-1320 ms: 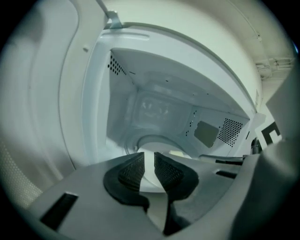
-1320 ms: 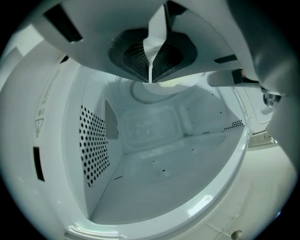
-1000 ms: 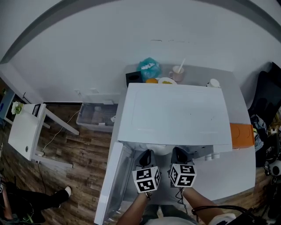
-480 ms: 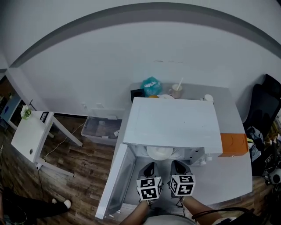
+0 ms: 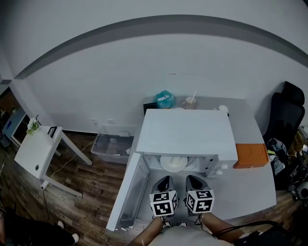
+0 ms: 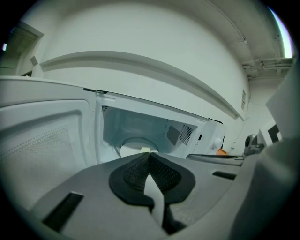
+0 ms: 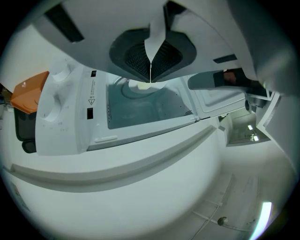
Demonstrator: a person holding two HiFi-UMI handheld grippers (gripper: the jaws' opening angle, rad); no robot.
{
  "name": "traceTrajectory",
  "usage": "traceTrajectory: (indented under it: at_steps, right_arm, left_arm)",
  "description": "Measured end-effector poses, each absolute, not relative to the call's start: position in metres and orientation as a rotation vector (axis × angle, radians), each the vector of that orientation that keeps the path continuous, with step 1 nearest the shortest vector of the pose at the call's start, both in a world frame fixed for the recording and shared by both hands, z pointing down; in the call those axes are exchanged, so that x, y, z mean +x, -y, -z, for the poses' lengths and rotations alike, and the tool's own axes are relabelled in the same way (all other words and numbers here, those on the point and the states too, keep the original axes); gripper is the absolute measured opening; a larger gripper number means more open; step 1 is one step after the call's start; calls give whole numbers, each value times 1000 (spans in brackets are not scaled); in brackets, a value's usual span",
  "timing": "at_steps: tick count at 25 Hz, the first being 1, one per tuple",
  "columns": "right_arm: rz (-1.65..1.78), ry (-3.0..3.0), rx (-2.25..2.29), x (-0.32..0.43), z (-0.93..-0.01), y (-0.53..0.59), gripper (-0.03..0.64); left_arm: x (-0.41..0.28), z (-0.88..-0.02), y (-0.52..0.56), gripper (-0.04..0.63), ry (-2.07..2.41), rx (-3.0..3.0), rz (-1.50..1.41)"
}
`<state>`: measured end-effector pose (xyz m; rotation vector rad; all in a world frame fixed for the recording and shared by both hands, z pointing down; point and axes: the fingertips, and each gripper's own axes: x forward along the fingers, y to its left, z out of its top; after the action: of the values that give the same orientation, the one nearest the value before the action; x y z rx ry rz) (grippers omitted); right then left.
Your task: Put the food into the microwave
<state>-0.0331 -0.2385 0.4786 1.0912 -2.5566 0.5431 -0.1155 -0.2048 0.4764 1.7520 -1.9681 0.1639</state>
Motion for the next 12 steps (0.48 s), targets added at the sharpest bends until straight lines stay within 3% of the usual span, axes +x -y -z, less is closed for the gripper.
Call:
traceTrajectory:
  at_steps: [12]
  right_arm:
    - [-564, 2551, 1099, -28, -475, 233, 21]
  left_arm:
    - [-109, -463, 206, 3, 1981, 1765, -138]
